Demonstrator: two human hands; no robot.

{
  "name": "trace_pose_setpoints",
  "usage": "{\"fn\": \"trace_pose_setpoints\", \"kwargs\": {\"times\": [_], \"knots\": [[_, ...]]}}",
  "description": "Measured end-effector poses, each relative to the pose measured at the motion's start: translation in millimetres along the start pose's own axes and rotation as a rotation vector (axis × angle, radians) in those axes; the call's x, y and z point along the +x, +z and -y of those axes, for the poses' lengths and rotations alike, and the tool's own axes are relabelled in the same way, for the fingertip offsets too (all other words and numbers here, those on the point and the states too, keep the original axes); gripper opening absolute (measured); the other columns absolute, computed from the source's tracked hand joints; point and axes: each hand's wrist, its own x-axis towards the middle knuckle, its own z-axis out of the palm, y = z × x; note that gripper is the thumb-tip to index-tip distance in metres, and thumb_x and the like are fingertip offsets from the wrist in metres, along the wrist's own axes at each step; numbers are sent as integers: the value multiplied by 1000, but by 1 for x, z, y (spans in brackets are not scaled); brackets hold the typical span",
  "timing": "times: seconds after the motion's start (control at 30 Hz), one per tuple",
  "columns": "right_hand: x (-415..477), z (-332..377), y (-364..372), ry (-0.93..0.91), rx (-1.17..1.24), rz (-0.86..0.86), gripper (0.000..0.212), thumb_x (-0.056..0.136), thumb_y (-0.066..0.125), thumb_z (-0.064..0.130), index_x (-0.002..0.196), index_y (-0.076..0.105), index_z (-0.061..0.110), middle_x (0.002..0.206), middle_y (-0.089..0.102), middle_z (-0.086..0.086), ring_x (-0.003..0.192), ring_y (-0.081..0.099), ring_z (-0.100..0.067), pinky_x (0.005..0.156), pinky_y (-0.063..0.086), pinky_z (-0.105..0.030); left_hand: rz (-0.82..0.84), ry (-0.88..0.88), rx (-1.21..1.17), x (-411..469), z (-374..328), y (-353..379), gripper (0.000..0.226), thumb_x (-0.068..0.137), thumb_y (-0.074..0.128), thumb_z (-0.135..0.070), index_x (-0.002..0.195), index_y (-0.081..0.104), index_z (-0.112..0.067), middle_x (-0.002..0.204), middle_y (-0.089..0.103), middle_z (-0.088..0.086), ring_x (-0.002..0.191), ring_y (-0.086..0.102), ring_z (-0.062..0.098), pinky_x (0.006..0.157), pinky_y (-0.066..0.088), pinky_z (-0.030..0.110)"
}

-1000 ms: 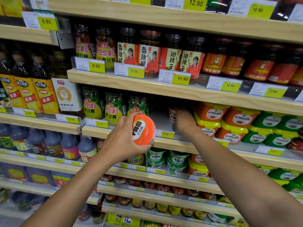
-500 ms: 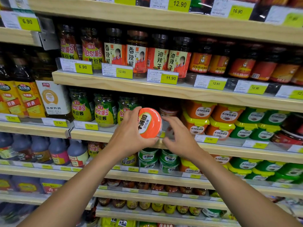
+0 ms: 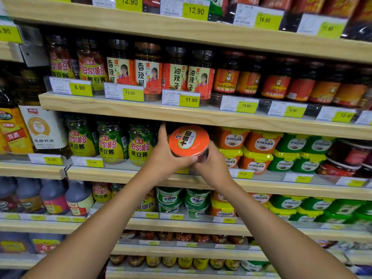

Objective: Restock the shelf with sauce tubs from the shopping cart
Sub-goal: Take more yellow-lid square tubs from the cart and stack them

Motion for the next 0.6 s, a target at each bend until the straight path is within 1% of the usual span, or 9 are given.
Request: {"fn": "trace_pose_setpoints", "kwargs": {"times": [0.07, 0.1, 0.17, 0.2, 0.3, 0.4, 0.47, 0.53, 0.6], "knots": [[5, -4, 1, 42, 13, -4, 62, 70, 85, 36, 125, 58, 25, 117, 70, 7, 104, 65, -12, 83, 53, -27, 20, -44, -126, 8, 9, 2, 142, 53, 92, -53, 161, 2, -32, 132, 59, -15, 125, 60, 10, 110, 48, 40], [8, -7, 2, 66, 6, -5, 62, 71, 85, 37, 125, 59, 24, 116, 71, 7, 104, 65, -12, 83, 54, -28, 36, -55, -166, 11, 11, 3, 137, 58, 95, -44, 162, 7, -29, 133, 57, -15, 127, 59, 9, 111, 47, 41], [13, -8, 3, 104, -2, 6, 65, 70, 85, 44, 126, 60, 25, 116, 71, 6, 103, 65, -12, 84, 54, -30, 59, -52, -185, 17, 14, 6, 116, 69, 94, -25, 159, 22, -22, 139, 53, -14, 130, 56, 9, 114, 45, 39], [15, -8, 4, 111, 4, 17, 66, 69, 85, 47, 126, 61, 25, 116, 71, 7, 103, 65, -11, 84, 54, -30, 59, -44, -171, 21, 16, 7, 103, 72, 93, -22, 155, 32, -21, 140, 56, -11, 128, 57, 10, 114, 45, 39], [21, -5, 8, 107, 13, 39, 72, 61, 80, 56, 123, 63, 25, 112, 72, 6, 101, 66, -12, 82, 54, -29, 35, -55, -96, 32, 21, 12, 76, 72, 91, -32, 138, 54, -22, 128, 68, -5, 118, 63, 13, 109, 49, 44], [25, -1, 10, 109, 8, 48, 82, 48, 68, 65, 119, 64, 23, 104, 74, 5, 92, 68, -12, 78, 53, -27, -31, -63, -97, 38, 20, 20, 73, 72, 92, -32, 135, 57, -19, 125, 68, -1, 115, 64, 16, 106, 50, 39], [26, -1, 10, 113, 38, 54, 78, 48, 67, 63, 114, 65, 22, 91, 73, 8, 80, 67, -3, 71, 51, -20, -87, -59, -102, 40, 21, 24, 73, 73, 91, -28, 135, 55, -16, 124, 67, 1, 114, 63, 16, 102, 50, 34], [25, -6, 9, 109, 42, 70, 64, 55, 73, 52, 110, 64, 20, 71, 67, 12, 62, 61, 5, 61, 44, -14, -122, -50, -93, 43, 25, 27, 74, 73, 92, -27, 136, 54, -16, 124, 67, 2, 114, 62, 17, 101, 49, 33], [24, -13, 9, 92, -22, 82, 50, 68, 80, 35, 113, 62, 18, 64, 65, 9, 59, 62, 0, 60, 46, -22, -127, -44, -90, 46, 30, 31, 75, 72, 92, -27, 136, 53, -16, 124, 66, 1, 114, 62, 17, 102, 49, 34]]}}
